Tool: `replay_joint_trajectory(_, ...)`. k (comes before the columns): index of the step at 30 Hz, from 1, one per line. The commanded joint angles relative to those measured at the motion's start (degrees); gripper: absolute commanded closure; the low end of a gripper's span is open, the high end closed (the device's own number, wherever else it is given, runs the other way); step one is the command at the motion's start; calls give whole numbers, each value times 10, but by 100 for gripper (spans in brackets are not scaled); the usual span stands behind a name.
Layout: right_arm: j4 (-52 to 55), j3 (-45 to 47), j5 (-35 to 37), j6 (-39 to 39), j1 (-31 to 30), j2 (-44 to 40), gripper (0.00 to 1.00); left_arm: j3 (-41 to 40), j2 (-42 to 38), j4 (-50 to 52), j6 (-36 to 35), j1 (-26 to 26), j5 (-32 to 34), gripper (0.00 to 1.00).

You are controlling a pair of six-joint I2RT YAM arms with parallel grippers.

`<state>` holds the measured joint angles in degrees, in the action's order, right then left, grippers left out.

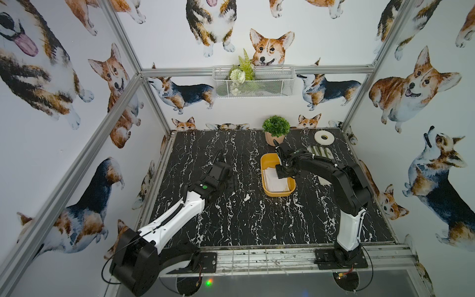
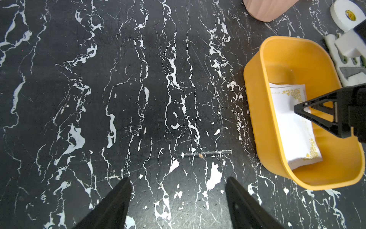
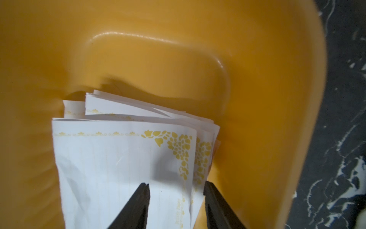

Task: Take out the stationery paper from the storage box
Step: Adjust the stationery paper in the storage box.

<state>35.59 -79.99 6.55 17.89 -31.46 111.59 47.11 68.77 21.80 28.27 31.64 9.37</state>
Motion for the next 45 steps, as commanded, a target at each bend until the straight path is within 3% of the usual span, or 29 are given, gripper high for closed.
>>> replay_joint_trajectory(1, -9, -6, -8, -1, 5, 14, 51, -1, -1, 5, 6, 0, 11, 22)
replay_joint_trajectory(7, -11, -5, -9, 0, 8, 27, 53, 0, 2, 5, 5, 0, 12, 22)
replay_joint_trajectory(11, -15, -1, -14, 2, 8, 32, 59, 0, 4, 6, 4, 0, 13, 22)
replay_joint_trajectory(18, -13, 2, -10, 4, 8, 33, 78, 0, 3, 9, 1, 0, 14, 22)
replay_joint_trajectory(23, -4, -6, -3, 8, 8, 17, 98, 1, -3, 9, -1, -1, 14, 22)
replay_joint_trajectory(26, 0, -11, -3, 9, 7, -9, 100, 1, -10, 2, 1, -2, 7, 22)
replay_joint_trajectory(32, 9, -19, -24, 14, 8, -86, 100, -48, -65, -98, 13, -35, -113, 15)
replay_joint_trajectory(39, 18, -2, -62, 21, 11, -181, 100, -160, -128, -352, 114, -127, -362, 7)
replay_joint_trajectory(45, 14, 21, -96, 28, 34, -207, 100, -149, -110, -354, 117, -132, -391, 8)
